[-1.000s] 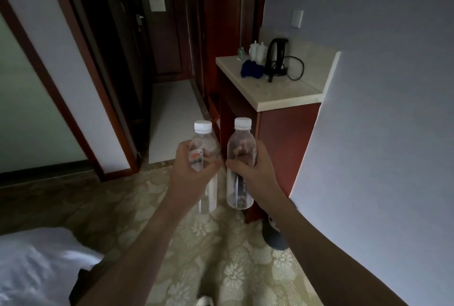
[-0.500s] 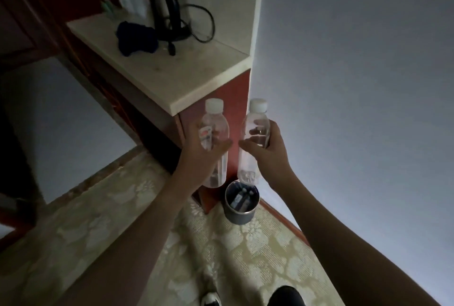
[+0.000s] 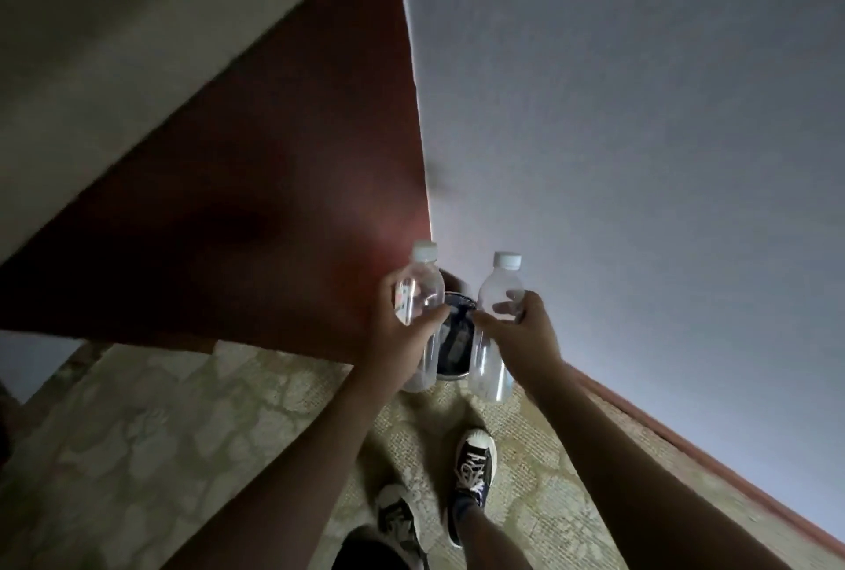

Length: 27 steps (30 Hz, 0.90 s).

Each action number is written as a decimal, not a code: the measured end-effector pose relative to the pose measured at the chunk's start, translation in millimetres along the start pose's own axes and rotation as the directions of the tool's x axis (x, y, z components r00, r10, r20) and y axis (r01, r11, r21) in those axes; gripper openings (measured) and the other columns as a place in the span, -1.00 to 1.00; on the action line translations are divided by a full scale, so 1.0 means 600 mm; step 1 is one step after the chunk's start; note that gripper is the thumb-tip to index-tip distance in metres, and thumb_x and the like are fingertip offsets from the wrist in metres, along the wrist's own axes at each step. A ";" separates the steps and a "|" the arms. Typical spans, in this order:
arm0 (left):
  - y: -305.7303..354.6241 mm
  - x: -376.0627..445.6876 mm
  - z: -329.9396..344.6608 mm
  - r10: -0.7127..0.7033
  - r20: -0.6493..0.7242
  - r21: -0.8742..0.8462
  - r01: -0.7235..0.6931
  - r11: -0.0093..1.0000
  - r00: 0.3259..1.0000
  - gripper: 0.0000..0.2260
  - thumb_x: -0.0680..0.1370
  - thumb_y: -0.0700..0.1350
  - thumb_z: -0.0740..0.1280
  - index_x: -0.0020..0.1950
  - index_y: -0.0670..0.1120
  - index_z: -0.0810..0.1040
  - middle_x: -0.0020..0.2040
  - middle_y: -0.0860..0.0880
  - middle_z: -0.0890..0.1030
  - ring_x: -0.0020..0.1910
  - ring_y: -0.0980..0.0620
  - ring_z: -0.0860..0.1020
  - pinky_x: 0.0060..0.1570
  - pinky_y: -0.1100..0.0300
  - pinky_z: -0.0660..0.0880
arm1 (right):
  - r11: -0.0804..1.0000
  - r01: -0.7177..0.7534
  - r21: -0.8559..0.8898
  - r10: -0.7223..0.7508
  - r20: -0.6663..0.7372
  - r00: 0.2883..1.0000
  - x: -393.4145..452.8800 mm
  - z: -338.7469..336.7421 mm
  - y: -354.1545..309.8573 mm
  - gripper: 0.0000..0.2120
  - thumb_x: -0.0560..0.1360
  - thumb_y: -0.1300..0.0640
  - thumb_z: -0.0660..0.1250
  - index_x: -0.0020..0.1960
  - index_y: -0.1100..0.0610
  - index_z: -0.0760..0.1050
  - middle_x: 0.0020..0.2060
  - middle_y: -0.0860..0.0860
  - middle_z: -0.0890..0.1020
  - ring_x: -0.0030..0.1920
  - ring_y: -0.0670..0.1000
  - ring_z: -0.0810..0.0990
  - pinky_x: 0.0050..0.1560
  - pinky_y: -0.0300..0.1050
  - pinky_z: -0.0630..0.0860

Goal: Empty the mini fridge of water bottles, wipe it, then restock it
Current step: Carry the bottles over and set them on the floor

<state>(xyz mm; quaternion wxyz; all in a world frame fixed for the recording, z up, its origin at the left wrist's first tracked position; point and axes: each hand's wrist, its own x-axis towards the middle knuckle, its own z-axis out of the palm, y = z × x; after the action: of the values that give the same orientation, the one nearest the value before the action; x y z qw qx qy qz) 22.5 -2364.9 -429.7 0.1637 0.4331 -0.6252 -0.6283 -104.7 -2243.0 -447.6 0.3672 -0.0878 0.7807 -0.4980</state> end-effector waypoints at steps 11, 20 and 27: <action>-0.474 0.295 0.105 -0.196 0.006 0.183 0.192 0.964 0.981 -0.52 0.33 -0.17 0.57 0.17 -0.07 0.47 0.06 -0.09 0.61 0.05 -0.03 0.61 0.11 0.03 0.55 | 0.936 -0.313 -0.162 0.325 0.054 0.944 0.330 0.135 0.399 -0.49 0.45 0.04 0.50 0.24 0.18 0.34 -0.02 0.09 0.63 -0.11 0.03 0.67 -0.21 -0.13 0.66; -0.613 0.351 0.112 -0.278 0.016 0.305 0.260 0.916 0.960 -0.28 0.43 0.02 0.56 0.50 -0.06 0.31 0.38 0.02 0.42 0.35 0.06 0.40 0.35 0.09 0.36 | 0.922 -0.346 -0.173 0.334 -0.095 0.938 0.395 0.200 0.494 -0.43 0.50 -0.07 0.46 0.39 0.12 0.33 -0.13 -0.17 0.47 -0.17 -0.18 0.48 -0.33 -0.22 0.42; -0.359 0.277 0.101 -0.009 0.062 0.251 -0.007 0.968 0.998 -0.61 0.45 -0.14 0.55 0.16 0.14 0.49 0.12 0.20 0.56 0.16 0.24 0.54 0.15 0.30 0.46 | 0.954 -0.144 -0.261 0.109 -0.145 0.983 0.305 0.116 0.283 -0.49 0.45 -0.10 0.48 0.30 0.00 0.38 0.13 -0.07 0.55 -0.02 -0.10 0.54 -0.08 -0.14 0.53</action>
<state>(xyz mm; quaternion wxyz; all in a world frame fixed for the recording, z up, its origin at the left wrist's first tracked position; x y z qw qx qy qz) -45.1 -2414.5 -695.5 0.0877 0.4308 -0.7042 -0.5575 -150.4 -2301.5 -696.0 0.3316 -0.0543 0.8675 -0.3668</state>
